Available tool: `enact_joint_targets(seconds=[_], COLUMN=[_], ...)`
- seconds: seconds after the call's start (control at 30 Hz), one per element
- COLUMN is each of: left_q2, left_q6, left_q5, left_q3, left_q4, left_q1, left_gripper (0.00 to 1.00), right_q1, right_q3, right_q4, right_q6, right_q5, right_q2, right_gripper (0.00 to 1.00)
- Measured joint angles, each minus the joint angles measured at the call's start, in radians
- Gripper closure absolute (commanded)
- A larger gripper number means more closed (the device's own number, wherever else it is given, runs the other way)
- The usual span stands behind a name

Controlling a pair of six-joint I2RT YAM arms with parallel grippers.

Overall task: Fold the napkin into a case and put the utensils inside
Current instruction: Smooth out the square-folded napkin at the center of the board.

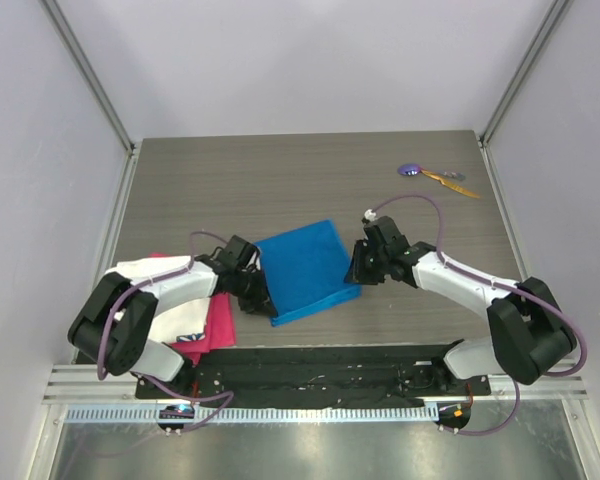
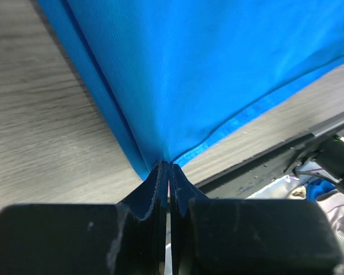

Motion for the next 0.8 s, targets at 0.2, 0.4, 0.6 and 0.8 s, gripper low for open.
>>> enact_joint_targets(seconds=[0.2,0.4,0.6,0.8], left_q2=[-0.026,-0.091,-0.133,-0.261], left_q6=[-0.061,-0.093,-0.091,-0.072], left_q5=[-0.009,-0.018,-0.040,-0.113], left_q3=[-0.090,-0.151,-0.159,-0.126], left_q4=[0.081,0.108,0.080,-0.074], left_q1=[-0.034,-0.036,-0.039,-0.040], left_gripper=[0.94,0.94,0.65,0.43], right_q1=[0.000,0.000,0.000,0.000], right_q3=[-0.061,-0.107,-0.109,-0.098], right_q4=[0.022,0.029,0.018,-0.008], right_q6=[-0.011,-0.015,-0.019,-0.019], right_q5=[0.002,0.000,0.017,0.033], right_q2=[0.001,0.009,-0.013,-0.077], right_gripper=[0.80,0.82,0.80,0.62])
